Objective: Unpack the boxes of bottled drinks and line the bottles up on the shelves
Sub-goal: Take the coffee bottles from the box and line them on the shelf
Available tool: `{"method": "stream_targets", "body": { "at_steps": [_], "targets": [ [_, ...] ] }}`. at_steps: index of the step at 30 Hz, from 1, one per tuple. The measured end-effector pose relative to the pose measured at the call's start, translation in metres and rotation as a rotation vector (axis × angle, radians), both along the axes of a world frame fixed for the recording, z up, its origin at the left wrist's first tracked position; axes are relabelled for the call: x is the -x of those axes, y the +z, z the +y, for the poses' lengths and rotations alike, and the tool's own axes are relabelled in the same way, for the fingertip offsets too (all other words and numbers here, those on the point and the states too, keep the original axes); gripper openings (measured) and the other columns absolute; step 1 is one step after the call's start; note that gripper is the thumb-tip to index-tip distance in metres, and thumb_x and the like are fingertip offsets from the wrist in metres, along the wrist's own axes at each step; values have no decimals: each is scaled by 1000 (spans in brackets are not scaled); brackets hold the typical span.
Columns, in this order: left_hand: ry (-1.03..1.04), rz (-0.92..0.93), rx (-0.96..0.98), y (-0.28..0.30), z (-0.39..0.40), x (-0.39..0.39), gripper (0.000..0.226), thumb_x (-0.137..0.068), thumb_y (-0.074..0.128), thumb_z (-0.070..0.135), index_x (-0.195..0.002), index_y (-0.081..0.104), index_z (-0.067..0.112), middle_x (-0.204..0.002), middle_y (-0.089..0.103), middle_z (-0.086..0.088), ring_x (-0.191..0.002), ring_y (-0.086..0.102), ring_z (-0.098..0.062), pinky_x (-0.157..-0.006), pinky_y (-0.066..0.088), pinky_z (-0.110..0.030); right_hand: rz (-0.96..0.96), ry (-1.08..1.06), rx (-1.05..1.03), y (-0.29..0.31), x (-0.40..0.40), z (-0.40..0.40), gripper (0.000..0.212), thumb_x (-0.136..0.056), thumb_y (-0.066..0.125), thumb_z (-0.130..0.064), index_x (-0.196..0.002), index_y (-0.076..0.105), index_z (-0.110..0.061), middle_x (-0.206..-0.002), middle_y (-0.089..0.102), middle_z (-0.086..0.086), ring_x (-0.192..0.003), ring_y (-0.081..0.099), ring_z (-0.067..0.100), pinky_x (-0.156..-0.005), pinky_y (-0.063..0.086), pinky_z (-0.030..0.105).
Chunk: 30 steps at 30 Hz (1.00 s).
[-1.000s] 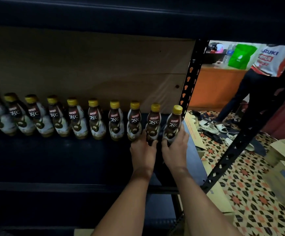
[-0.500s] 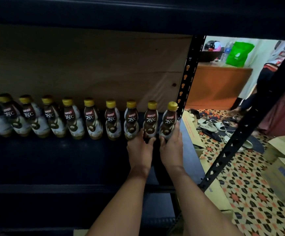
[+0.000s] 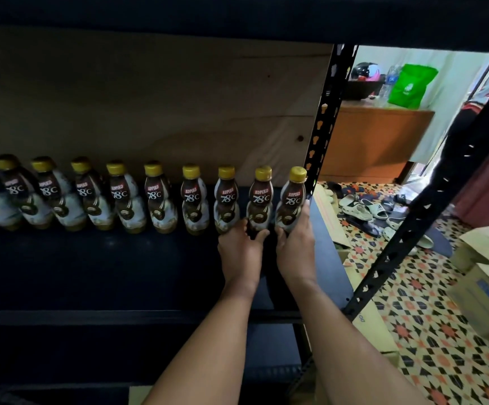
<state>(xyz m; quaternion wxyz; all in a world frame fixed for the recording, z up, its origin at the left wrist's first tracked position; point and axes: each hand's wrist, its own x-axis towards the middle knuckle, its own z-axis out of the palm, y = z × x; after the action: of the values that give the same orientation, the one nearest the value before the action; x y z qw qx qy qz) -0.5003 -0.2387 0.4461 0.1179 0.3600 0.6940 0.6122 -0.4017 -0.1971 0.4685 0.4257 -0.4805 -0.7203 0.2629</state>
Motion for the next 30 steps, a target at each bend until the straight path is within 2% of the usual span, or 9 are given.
{"method": "stream_targets", "body": {
  "at_steps": [2,4,7,9,12,17,21,26,30],
  "targets": [
    [16,43,15,0,0,1,23,-76,82,34,-95,71,27,-96,75,14,-98,71,-1,-90,59,-35,1,-1,2,1,0,-1,79,-100,55,-8,-161,7,-13,-152,41,10,-134,43,27,-107,36,30],
    [26,82,41,2,-1,1,21,-78,83,33,-95,72,26,-96,75,15,-98,70,0,-91,56,-26,3,0,8,3,0,-2,79,-100,56,-8,-162,7,-13,-151,41,10,-135,42,26,-107,33,27],
    [46,175,93,6,-3,0,19,-81,82,34,-96,74,26,-97,75,15,-100,67,2,-86,36,2,3,6,27,4,0,-3,79,-100,56,-11,-162,7,-15,-150,41,10,-134,42,23,-104,31,23],
    [43,183,100,7,-4,0,20,-81,82,34,-97,74,25,-99,75,15,-101,67,1,-83,32,6,0,5,31,4,0,-3,79,-100,57,-11,-162,7,-15,-150,41,10,-133,42,24,-105,31,25],
    [61,201,97,8,-5,0,21,-81,83,33,-97,74,22,-99,76,12,-101,69,-2,-84,35,2,-8,2,31,4,-1,-3,79,-100,57,-12,-162,7,-14,-149,42,10,-133,42,25,-105,32,27],
    [71,210,81,5,-4,1,23,-81,83,35,-98,74,23,-101,76,10,-102,70,-5,-91,55,-26,-17,-7,37,6,-1,-3,79,-100,57,-12,-162,7,-14,-150,42,9,-133,42,27,-105,34,31],
    [76,228,100,5,-5,1,24,-81,82,37,-99,74,23,-101,76,10,-102,70,-6,-92,55,-27,-17,-7,45,7,-1,-5,80,-100,57,-13,-162,7,-15,-151,42,9,-135,41,26,-107,33,31],
    [54,110,69,6,-11,0,22,-80,86,28,-95,75,16,-97,77,4,-97,73,-8,-89,59,-35,-4,-18,55,8,-1,-7,81,-100,59,-14,-162,7,-15,-150,43,10,-136,42,27,-108,33,30],
    [78,23,38,14,-28,-2,33,-79,88,17,-108,75,5,-107,77,-8,-104,72,-14,-94,55,-22,-27,-44,88,9,-3,-13,84,-98,62,-13,-162,7,-14,-151,42,10,-136,40,26,-108,31,28]
  ]
}}
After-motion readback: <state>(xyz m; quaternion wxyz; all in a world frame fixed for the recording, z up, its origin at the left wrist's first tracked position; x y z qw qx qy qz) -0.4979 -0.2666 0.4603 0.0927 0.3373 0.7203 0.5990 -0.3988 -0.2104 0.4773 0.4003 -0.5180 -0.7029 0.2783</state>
